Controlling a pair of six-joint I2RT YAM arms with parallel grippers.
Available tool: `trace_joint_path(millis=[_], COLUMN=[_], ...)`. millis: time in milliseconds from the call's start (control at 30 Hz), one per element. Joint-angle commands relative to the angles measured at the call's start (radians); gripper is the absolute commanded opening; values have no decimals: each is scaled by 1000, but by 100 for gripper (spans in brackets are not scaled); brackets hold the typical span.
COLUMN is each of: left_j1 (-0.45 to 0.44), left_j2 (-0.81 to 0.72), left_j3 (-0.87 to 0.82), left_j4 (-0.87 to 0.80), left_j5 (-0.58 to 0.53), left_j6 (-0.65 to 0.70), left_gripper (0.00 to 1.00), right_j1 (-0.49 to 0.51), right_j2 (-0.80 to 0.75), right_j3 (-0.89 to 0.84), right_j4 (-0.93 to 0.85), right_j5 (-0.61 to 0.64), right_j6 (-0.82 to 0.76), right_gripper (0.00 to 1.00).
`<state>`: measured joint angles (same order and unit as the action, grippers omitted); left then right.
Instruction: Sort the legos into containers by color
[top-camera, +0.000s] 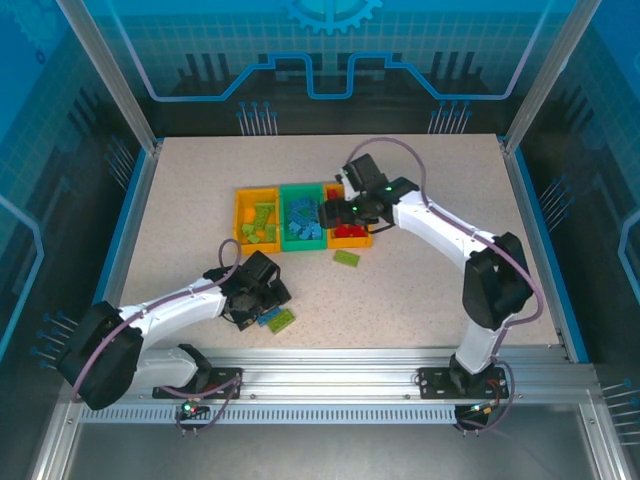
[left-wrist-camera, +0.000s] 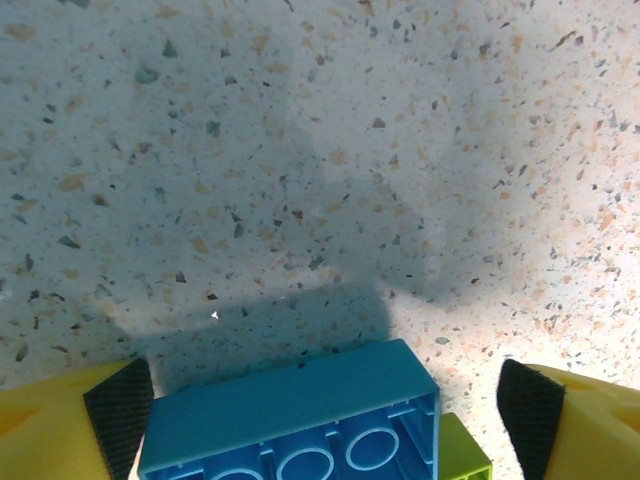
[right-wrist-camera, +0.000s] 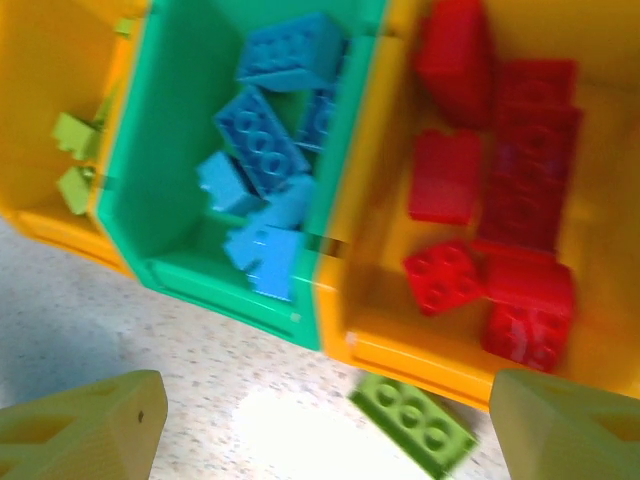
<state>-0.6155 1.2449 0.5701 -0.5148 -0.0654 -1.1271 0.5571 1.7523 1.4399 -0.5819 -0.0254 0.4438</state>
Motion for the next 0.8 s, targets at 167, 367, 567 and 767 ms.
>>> trace_joint_path(millis=[167, 367, 567, 767], left_j1=[-29, -56, -65, -66], left_j2=[28, 40, 42, 58], left_j3=[32, 51, 30, 25], left_j4=[-28, -63, -66, -53], left_j5=[-3, -15, -16, -23], left_j6=[-12, -27, -54, -65], left_gripper=[86, 86, 87, 86], right_j1=[-88, -135, -162, -182], right_j2=[-137, -155, -165, -166], right_j3=[-162, -216, -244, -262], right_j4=[55, 70, 89, 100], right_j5=[-5, -28, -54, -78], right_j6=[-19, -19, -19, -20], right_gripper=[86, 86, 87, 87])
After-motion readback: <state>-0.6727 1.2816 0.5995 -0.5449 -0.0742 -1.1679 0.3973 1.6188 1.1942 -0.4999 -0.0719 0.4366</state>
